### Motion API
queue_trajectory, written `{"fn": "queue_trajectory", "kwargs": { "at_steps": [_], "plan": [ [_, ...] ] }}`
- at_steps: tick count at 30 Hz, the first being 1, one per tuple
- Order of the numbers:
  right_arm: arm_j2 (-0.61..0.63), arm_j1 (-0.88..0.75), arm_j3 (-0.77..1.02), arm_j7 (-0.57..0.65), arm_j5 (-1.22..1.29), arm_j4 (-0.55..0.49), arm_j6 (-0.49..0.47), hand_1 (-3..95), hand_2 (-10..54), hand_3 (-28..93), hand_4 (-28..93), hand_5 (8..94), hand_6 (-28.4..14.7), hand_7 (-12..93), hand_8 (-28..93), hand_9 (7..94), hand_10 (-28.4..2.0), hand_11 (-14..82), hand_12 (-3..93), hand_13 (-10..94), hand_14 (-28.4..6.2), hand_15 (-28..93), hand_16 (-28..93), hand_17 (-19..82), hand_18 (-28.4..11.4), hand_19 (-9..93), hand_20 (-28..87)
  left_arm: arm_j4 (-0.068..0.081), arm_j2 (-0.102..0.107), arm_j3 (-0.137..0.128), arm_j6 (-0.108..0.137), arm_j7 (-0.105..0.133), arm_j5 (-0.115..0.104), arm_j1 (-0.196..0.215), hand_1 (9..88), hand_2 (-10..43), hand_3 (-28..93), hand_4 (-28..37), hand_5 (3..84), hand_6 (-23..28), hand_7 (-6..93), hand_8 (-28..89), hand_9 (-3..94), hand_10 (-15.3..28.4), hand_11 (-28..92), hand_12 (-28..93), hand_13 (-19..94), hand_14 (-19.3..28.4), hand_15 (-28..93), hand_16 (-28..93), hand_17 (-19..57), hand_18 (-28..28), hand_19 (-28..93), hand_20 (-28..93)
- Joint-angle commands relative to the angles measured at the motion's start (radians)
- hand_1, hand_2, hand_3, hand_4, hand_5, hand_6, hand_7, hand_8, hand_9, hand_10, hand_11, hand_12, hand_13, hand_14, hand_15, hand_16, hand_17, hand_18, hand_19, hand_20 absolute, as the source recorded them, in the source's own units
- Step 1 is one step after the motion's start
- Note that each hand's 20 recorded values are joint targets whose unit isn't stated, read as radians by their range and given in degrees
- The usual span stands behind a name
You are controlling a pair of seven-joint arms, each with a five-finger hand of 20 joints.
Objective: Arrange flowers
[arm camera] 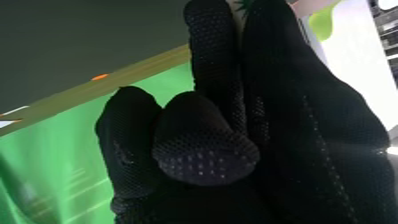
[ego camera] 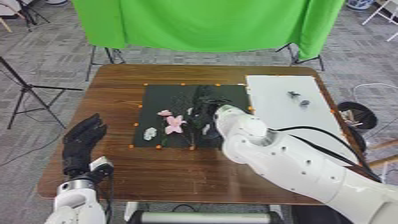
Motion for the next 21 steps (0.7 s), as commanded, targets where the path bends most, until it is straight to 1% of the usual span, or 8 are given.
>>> {"fn": "queue_trajectory", "kwargs": {
  "at_steps": [1, 3, 5, 8, 11, 18, 19, 21],
  "plan": [
    [-0.014, -0.001, -0.007, 0.011, 0.01, -0.015, -0.015, 55.8, -9.5, 63, -19, 78.4, 1.9, 19, 2, 88.0, -9.4, 6.8, 18.7, 94, -0.7, 68, 24, 71, -12.8, 93, 59, 0.007, -0.01, -0.009, -0.021, -0.014, -0.005, 0.0, 45.7, 3.5, 71, -14.0, 50.1, 2.2, 21.1, -11, 42.8, 12.3, 26, 10, 40, 15.6, 28, -3, 17.5, 13.7, 23, 30],
    [-0.011, -0.001, -0.013, 0.012, 0.021, -0.018, 0.003, 53.2, -9.5, 62, -17, 76.0, 1.4, 18, 2, 85.2, -10.7, 10.1, 16.6, 94, -0.7, 67, 24, 71, -12.6, 93, 59, 0.006, -0.01, -0.013, -0.018, -0.015, -0.006, 0.002, 45.7, 3.5, 70, -14.1, 50.1, 2.2, 21.0, -11, 42.8, 12.3, 25, 10, 39, 15.6, 28, -3, 17.4, 13.6, 23, 30],
    [-0.01, -0.002, -0.005, 0.018, 0.024, -0.025, -0.015, 50.3, -9.5, 61, -17, 71.9, 1.4, 17, 1, 83.8, -11.3, 13.2, 13.9, 94, -0.7, 66, 24, 71, -12.4, 93, 59, 0.008, -0.013, -0.017, -0.022, -0.016, -0.005, 0.002, 45.7, 3.5, 70, -14.2, 50.1, 2.1, 21.0, -11, 42.8, 12.3, 25, 10, 40, 15.7, 28, -3, 17.3, 13.6, 23, 30],
    [-0.01, 0.001, 0.0, 0.021, 0.026, -0.029, -0.035, 45.5, -9.5, 66, -17, 67.9, 1.3, 16, -1, 82.7, -12.4, 13.6, 13.3, 94, -0.6, 65, 25, 70, -12.4, 93, 58, 0.009, -0.013, -0.016, -0.023, -0.017, -0.004, 0.002, 45.6, 3.5, 71, -14.1, 50.1, 2.2, 21.0, -11, 42.8, 12.2, 25, 10, 39, 15.7, 29, -3, 17.2, 13.5, 23, 30],
    [-0.004, 0.005, 0.002, 0.022, 0.027, -0.037, -0.045, 42.3, -9.5, 68, -17, 65.6, 1.8, 15, -9, 81.2, -13.3, 13.0, 13.2, 94, -0.7, 64, 26, 70, -12.4, 93, 58, 0.01, -0.014, -0.02, -0.027, -0.019, -0.003, 0.0, 45.8, 3.6, 70, -14.3, 50.1, 2.2, 21.0, -11, 42.8, 12.2, 25, 10, 39, 15.8, 29, -3, 17.2, 13.5, 22, 30],
    [0.025, 0.015, 0.018, 0.018, 0.037, -0.065, -0.075, 40.3, -9.5, 68, -17, 64.1, 1.9, 16, -11, 80.1, -14.1, 12.5, 13.2, 94, -0.8, 63, 27, 69, -12.4, 93, 57, 0.01, -0.014, -0.029, -0.028, -0.022, -0.003, 0.005, 45.8, 3.7, 70, -14.2, 50.0, 2.1, 21.0, -11, 42.9, 12.3, 25, 10, 40, 15.7, 29, -3, 16.9, 13.6, 23, 30],
    [0.031, 0.022, 0.021, 0.014, 0.038, -0.068, -0.07, 40.2, -9.5, 68, -17, 64.0, 1.9, 16, -11, 80.0, -14.1, 12.5, 13.2, 94, -0.8, 63, 27, 69, -12.5, 93, 57, 0.006, -0.015, -0.028, -0.021, -0.017, -0.004, 0.01, 45.8, 3.7, 70, -14.2, 50.0, 2.1, 21.0, -11, 42.8, 12.2, 25, 10, 40, 15.8, 29, -3, 16.8, 13.6, 23, 30],
    [0.056, 0.032, 0.043, 0.01, 0.022, -0.086, -0.057, 39.6, -9.5, 67, -17, 64.0, 1.9, 16, -11, 79.7, -14.2, 12.3, 13.1, 94, -0.9, 62, 27, 69, -12.5, 93, 57, 0.01, -0.018, -0.035, -0.031, -0.025, -0.002, 0.005, 45.8, 3.7, 70, -14.2, 50.0, 2.1, 21.0, -11, 42.8, 12.2, 25, 10, 40, 15.7, 29, -3, 16.7, 13.6, 23, 30]
  ]
}}
